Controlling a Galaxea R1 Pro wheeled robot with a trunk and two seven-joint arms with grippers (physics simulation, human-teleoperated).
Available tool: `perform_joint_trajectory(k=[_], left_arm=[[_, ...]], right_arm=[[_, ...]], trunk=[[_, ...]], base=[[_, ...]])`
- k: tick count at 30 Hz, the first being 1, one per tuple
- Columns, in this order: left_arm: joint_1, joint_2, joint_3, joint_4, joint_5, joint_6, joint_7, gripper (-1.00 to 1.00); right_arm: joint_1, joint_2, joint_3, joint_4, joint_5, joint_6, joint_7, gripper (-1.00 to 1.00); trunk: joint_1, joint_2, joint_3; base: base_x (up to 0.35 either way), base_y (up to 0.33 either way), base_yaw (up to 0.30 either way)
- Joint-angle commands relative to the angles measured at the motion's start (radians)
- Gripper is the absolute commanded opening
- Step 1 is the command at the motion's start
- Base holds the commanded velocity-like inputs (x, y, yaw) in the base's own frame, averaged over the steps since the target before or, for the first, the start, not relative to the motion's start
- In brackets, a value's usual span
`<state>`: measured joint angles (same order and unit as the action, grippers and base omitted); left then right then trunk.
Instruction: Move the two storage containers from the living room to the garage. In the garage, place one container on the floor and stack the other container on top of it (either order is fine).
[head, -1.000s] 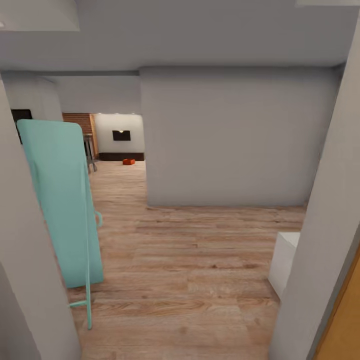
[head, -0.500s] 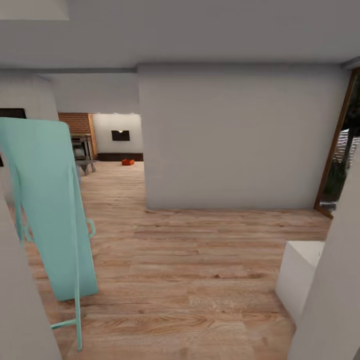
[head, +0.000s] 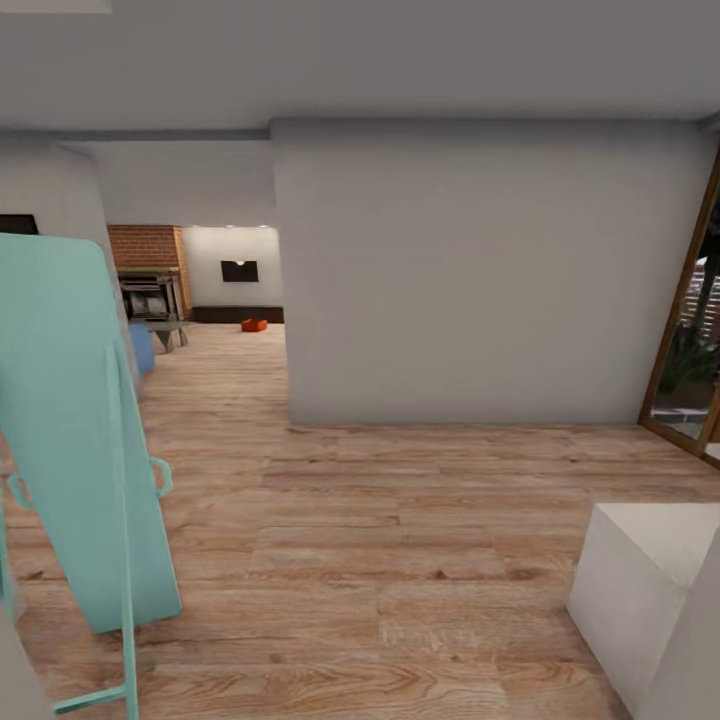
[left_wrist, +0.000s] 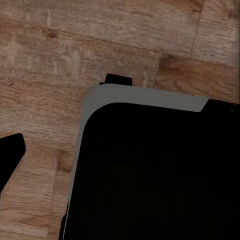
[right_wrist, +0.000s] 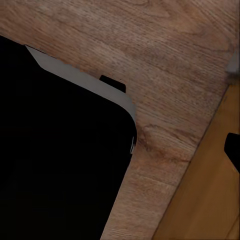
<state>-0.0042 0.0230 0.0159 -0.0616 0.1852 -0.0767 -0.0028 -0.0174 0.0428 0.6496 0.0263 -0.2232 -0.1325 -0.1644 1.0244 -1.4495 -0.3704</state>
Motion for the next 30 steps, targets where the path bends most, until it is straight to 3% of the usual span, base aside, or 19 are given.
perform_joint_trajectory(k=[1, 30], left_arm=[[0.0, 0.0, 0.001, 0.0, 0.005, -0.004, 0.0, 1.0], [0.0, 0.0, 0.001, 0.0, 0.005, -0.006, 0.007, 1.0]], right_arm=[[-0.001, 0.001, 0.008, 0.003, -0.01, -0.006, -0.001, 1.0], [-0.001, 0.0, 0.008, 0.003, -0.011, -0.006, -0.001, 1.0]], trunk=[[0.001, -0.001, -0.001], [0.001, -0.001, -0.001]], base=[[0.321, 0.0, 0.0], [0.321, 0.0, 0.0]])
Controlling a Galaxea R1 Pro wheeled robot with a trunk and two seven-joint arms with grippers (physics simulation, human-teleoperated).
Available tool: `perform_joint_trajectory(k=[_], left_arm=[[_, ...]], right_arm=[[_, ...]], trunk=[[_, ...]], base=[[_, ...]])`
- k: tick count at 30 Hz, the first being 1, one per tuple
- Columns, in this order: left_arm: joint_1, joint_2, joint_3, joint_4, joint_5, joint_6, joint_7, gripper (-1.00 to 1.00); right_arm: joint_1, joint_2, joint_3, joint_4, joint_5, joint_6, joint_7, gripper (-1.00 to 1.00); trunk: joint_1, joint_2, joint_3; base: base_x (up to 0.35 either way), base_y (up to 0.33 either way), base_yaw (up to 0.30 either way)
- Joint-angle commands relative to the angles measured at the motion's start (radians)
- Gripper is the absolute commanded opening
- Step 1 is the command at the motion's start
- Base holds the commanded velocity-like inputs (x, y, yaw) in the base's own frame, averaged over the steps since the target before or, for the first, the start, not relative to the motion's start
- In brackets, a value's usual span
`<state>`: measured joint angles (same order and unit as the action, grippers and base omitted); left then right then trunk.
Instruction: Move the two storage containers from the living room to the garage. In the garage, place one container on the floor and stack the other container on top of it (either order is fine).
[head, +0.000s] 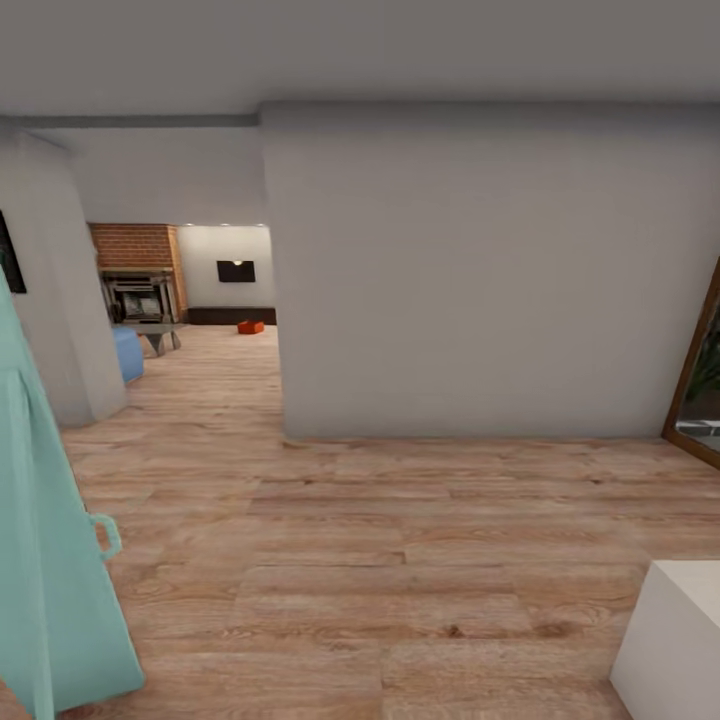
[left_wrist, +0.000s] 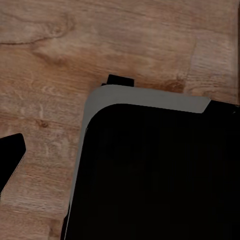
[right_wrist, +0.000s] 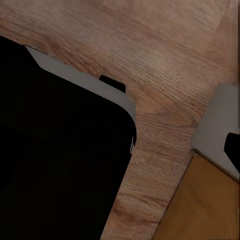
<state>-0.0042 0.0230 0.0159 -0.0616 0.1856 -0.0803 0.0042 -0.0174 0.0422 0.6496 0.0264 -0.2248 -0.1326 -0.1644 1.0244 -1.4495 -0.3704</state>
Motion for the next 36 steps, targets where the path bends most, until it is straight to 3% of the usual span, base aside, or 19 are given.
perform_joint_trajectory(k=[1, 9, 16, 23, 29, 36], left_arm=[[0.0, 0.0, 0.001, 0.0, 0.005, -0.002, 0.0, 1.0], [0.0, -0.001, 0.001, 0.0, 0.004, -0.004, 0.0, 1.0], [0.0, -0.002, 0.001, 0.0, 0.003, -0.004, 0.0, 1.0], [0.0, -0.002, 0.001, 0.0, 0.003, -0.004, 0.0, 1.0], [0.0, -0.001, 0.001, 0.0, 0.003, -0.004, 0.0, 1.0], [0.0, 0.0, 0.001, 0.0, 0.003, -0.003, 0.0, 1.0]], right_arm=[[-0.001, 0.001, 0.008, 0.003, -0.01, -0.006, -0.001, 1.0], [-0.001, 0.013, 0.007, -0.002, -0.019, 0.0, 0.0, 1.0], [-0.001, 0.009, 0.004, 0.003, -0.023, -0.002, 0.012, 1.0], [-0.001, 0.001, 0.002, 0.005, -0.119, -0.01, 0.037, 1.0], [-0.001, -0.001, 0.001, 0.006, -0.14, -0.008, 0.063, 1.0], [-0.001, -0.002, 0.001, 0.006, -0.142, -0.008, 0.066, 1.0]], trunk=[[0.001, -0.001, -0.001], [0.001, -0.001, -0.001], [0.001, -0.001, -0.001], [0.001, -0.001, -0.001], [0.001, -0.001, -0.001], [0.001, -0.001, -0.005]], base=[[0.321, 0.0, 0.0], [0.321, 0.0, 0.0], [0.321, 0.0, 0.0], [0.322, 0.0, 0.0], [0.322, 0.0, 0.006], [0.322, 0.0, 0.226]])
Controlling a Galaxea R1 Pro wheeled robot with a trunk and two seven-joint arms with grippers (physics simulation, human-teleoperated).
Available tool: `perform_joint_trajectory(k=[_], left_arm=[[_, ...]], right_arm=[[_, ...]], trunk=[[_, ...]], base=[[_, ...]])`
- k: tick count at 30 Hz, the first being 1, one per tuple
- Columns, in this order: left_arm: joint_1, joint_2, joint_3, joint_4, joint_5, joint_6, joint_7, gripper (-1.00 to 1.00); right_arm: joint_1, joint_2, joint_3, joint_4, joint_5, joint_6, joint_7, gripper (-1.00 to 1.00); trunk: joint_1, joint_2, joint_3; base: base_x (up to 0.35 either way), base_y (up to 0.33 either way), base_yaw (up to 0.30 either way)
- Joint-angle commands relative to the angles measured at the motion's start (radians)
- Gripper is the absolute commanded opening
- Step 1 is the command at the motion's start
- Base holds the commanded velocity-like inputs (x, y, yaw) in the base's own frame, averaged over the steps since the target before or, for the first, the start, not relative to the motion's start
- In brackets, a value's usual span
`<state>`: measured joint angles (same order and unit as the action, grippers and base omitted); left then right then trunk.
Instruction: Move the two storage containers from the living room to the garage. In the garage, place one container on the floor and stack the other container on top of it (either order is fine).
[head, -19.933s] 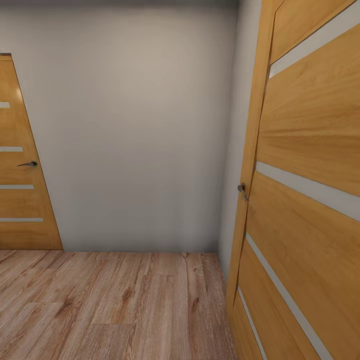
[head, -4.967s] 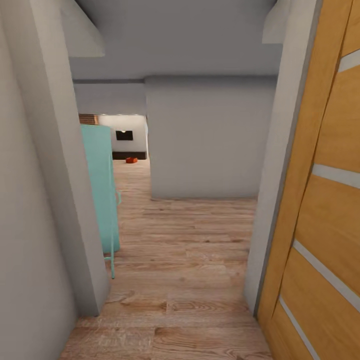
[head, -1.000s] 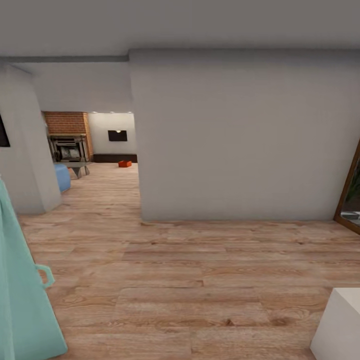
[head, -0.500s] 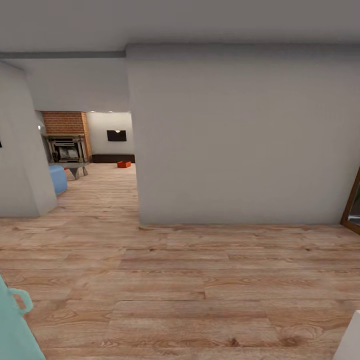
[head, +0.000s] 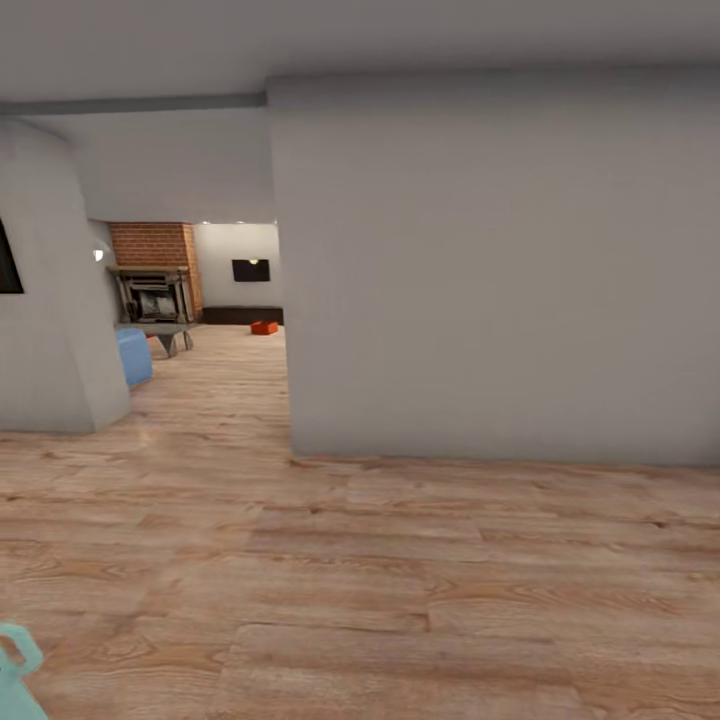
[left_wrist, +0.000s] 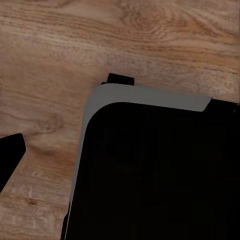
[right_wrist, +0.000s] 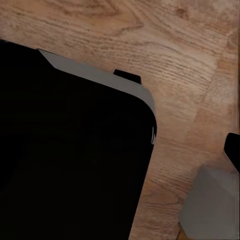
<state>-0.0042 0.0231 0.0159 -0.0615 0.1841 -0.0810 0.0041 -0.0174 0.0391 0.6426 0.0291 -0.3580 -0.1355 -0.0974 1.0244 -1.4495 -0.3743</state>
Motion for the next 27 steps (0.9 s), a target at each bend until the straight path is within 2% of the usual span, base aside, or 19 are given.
perform_joint_trajectory(k=[1, 13, 27], left_arm=[[0.0, 0.0, 0.001, 0.0, 0.005, -0.002, 0.0, 1.0], [0.0, 0.0, 0.001, 0.0, 0.005, -0.002, 0.001, 1.0], [0.0, 0.0, 0.001, 0.0, 0.005, -0.002, 0.001, 1.0]], right_arm=[[-0.001, 0.001, 0.008, 0.003, -0.009, -0.005, -0.002, 1.0], [-0.001, 0.001, 0.008, 0.003, -0.009, -0.002, -0.002, 1.0], [-0.001, 0.001, 0.008, 0.003, -0.009, -0.003, -0.002, 1.0]], trunk=[[0.001, -0.001, -0.002], [0.001, -0.001, -0.003], [0.001, -0.001, -0.003]], base=[[0.322, 0.0, 0.251], [0.322, 0.0, 0.081], [0.321, 0.0, 0.248]])
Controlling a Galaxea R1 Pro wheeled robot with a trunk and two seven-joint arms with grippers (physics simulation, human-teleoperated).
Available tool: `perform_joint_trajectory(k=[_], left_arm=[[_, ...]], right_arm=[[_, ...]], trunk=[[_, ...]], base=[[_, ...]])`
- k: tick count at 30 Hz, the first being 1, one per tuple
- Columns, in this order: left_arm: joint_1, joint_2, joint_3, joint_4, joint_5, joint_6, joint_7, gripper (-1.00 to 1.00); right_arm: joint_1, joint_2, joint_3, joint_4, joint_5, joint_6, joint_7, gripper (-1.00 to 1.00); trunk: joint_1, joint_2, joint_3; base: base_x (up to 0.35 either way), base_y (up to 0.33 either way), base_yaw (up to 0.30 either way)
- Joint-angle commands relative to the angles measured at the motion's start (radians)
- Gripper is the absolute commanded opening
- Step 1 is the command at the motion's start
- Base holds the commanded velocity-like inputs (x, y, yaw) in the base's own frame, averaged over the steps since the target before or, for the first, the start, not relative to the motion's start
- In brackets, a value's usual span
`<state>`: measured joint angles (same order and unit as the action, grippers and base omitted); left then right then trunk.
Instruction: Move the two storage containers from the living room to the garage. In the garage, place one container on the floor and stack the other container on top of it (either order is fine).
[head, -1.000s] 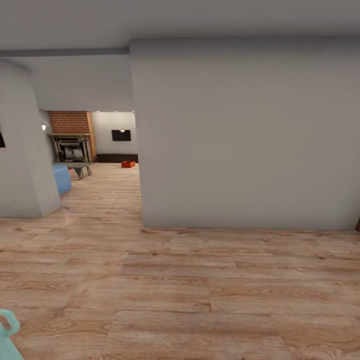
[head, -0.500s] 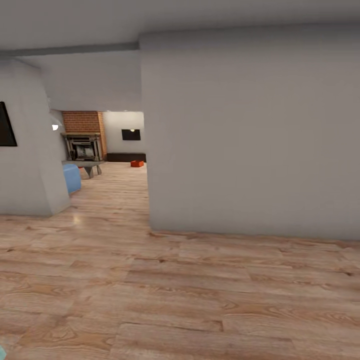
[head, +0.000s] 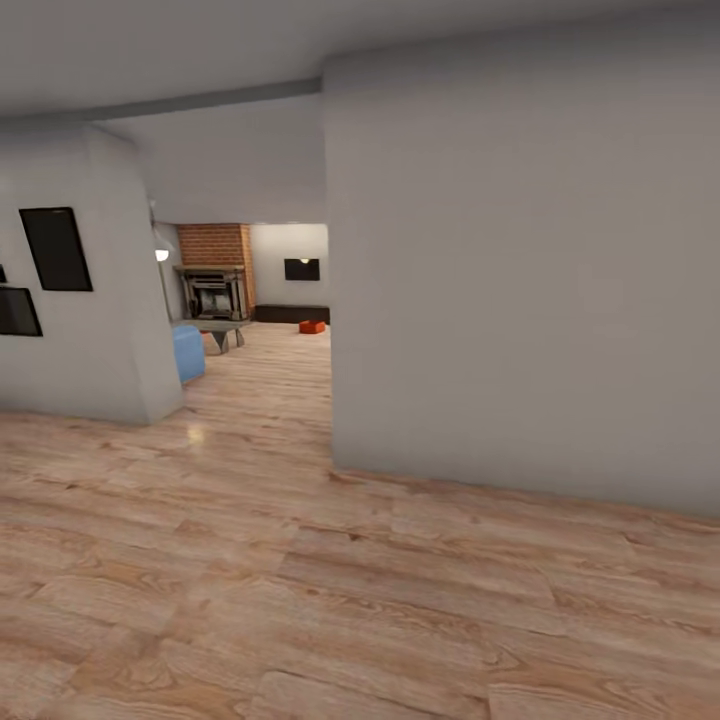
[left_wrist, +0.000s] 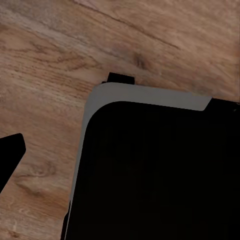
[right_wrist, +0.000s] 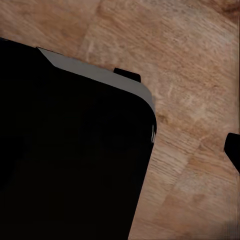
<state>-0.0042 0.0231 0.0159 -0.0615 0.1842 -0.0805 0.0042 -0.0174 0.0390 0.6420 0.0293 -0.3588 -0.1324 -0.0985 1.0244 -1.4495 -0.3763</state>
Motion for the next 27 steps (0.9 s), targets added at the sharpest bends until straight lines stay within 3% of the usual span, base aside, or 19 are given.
perform_joint_trajectory(k=[1, 9, 27], left_arm=[[0.0, 0.0, 0.001, 0.0, 0.005, -0.002, 0.0, 1.0], [0.0, 0.0, 0.001, 0.0, 0.004, -0.003, 0.0, 1.0], [0.0, 0.0, 0.001, 0.0, 0.004, -0.004, 0.0, 1.0]], right_arm=[[-0.001, 0.001, 0.008, 0.003, -0.008, -0.006, -0.001, 1.0], [-0.001, 0.001, 0.008, 0.003, -0.008, -0.007, -0.001, 1.0], [-0.001, 0.001, 0.008, 0.003, -0.008, -0.008, -0.001, 1.0]], trunk=[[0.001, -0.001, -0.001], [0.001, -0.001, -0.001], [0.001, -0.001, -0.001]], base=[[0.321, 0.0, 0.268], [0.321, 0.0, 0.214], [0.321, 0.0, 0.009]])
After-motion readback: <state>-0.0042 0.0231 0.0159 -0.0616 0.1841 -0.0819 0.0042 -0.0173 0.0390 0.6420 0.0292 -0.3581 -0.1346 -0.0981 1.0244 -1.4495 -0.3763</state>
